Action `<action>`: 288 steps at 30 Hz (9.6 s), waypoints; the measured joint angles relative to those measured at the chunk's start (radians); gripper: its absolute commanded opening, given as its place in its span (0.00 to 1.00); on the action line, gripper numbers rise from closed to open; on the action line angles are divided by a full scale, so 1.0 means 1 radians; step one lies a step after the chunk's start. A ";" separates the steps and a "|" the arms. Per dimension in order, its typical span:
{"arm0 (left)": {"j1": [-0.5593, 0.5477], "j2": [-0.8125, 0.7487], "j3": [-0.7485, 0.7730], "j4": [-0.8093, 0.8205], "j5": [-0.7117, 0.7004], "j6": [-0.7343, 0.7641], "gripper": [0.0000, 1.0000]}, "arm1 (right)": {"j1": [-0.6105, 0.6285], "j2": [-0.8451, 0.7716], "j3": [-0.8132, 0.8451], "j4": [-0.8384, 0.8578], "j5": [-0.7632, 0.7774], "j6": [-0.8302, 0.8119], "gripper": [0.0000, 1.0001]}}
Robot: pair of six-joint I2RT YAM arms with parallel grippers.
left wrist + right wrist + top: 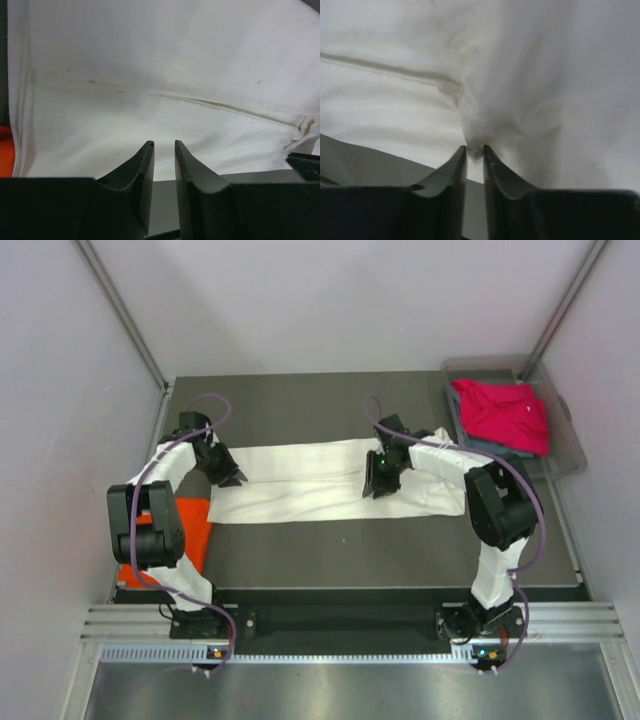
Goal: Fold and stack the t-shirts
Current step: Fold the tshirt
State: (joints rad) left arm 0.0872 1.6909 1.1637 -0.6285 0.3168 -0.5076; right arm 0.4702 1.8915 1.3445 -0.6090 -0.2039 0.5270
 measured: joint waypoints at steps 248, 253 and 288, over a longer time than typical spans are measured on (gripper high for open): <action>-0.370 -0.347 -0.560 -0.019 -0.021 -0.280 0.00 | -0.243 0.234 0.345 0.084 0.494 0.037 0.75; -0.370 -0.362 -0.569 -0.017 -0.026 -0.288 0.00 | -0.270 0.314 0.419 0.117 0.494 -0.034 0.61; -0.837 -0.682 -0.788 0.111 -0.147 -0.789 0.00 | -0.256 0.761 1.054 0.171 0.274 -0.122 0.66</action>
State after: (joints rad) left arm -0.7502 1.0088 0.3756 -0.5179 0.1696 -1.2964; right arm 0.2142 2.6526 2.3985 -0.4385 0.0700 0.4053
